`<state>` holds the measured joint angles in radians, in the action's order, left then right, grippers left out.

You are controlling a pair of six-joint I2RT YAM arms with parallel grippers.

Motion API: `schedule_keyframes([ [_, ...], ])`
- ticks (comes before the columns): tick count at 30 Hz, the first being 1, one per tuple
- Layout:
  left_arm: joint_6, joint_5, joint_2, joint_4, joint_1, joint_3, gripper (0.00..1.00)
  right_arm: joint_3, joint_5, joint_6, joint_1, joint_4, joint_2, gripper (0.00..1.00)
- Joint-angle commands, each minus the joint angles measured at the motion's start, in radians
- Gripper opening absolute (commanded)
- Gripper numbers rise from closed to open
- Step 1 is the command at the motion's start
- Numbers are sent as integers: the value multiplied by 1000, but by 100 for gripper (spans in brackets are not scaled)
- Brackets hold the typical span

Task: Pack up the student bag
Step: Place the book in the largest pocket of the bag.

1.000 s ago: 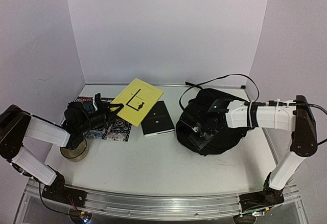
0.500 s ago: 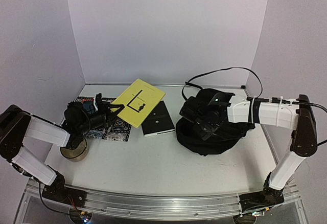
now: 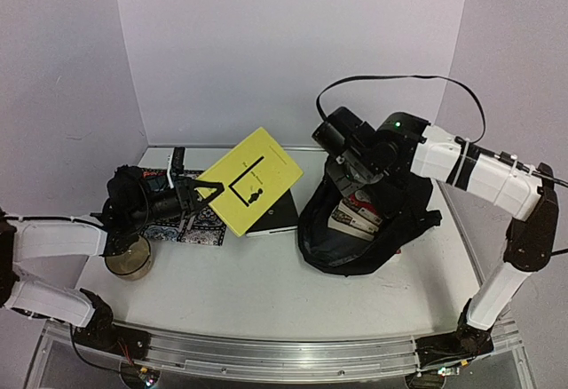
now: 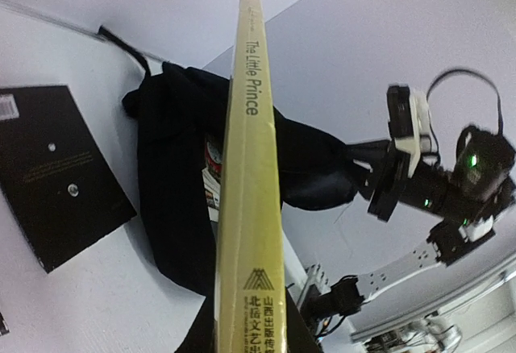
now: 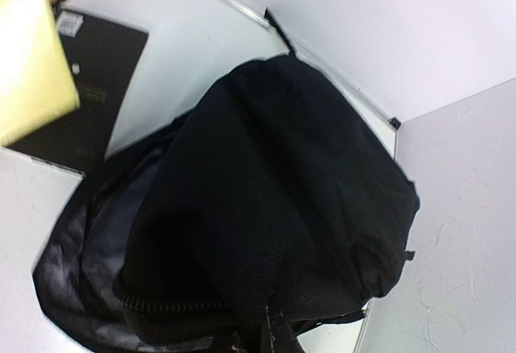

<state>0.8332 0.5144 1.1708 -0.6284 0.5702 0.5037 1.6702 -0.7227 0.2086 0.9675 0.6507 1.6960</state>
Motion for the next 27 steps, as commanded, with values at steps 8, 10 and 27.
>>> schedule_keyframes([
  [8, -674, -324, -223, 364, 223, 115, 0, 199, 43, 30, -4, -29, 57, 0],
  [10, -738, -429, -218, 414, 310, 135, 0, 217, 63, 42, -10, -29, 72, 0],
  [27, -1289, -1318, 136, 475, 854, 376, 0, 206, 203, 49, -21, -112, 90, 0],
])
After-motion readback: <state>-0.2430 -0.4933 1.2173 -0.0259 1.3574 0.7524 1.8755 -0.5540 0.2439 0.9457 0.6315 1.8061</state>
